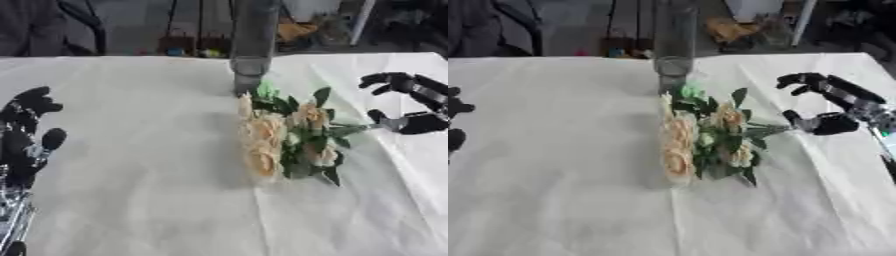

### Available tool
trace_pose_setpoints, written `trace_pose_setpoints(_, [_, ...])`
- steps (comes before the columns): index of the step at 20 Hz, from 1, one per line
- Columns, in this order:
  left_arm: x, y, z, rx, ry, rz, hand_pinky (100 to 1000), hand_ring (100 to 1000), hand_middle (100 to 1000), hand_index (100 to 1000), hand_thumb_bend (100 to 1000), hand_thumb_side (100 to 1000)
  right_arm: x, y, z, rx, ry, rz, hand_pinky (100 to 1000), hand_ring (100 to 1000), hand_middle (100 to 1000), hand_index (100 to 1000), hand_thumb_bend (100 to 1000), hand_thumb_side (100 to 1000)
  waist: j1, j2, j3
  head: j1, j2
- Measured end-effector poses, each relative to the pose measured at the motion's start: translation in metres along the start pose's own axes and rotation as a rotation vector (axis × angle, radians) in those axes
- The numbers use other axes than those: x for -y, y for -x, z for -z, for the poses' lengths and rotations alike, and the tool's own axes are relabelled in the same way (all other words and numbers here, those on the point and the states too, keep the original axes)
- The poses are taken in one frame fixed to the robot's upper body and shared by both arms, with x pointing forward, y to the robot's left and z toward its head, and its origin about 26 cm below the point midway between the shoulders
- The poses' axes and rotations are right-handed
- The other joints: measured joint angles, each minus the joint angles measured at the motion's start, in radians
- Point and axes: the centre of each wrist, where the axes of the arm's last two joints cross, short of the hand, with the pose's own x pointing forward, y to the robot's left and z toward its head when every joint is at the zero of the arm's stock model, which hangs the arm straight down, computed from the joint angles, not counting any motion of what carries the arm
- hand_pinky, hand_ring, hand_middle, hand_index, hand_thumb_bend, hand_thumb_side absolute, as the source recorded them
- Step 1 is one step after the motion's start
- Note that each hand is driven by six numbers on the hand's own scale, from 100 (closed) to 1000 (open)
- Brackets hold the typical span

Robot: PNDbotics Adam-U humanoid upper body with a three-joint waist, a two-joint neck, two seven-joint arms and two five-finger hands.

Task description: Arrange flowers into the vase.

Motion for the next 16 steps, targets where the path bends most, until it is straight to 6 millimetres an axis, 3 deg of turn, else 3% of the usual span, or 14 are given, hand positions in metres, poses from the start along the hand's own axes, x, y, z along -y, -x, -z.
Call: trace_pose_setpoints(16, [0.0, 0.0, 0.0, -0.002, 0.003, 0.0, 925, 671, 756, 645, 1000, 498, -0.024, 0.009, 0.01, -0.027, -0.055, 0.004, 813, 942, 809, 940, 214, 226, 0.001, 0.0, 0.009, -0.001, 0.0])
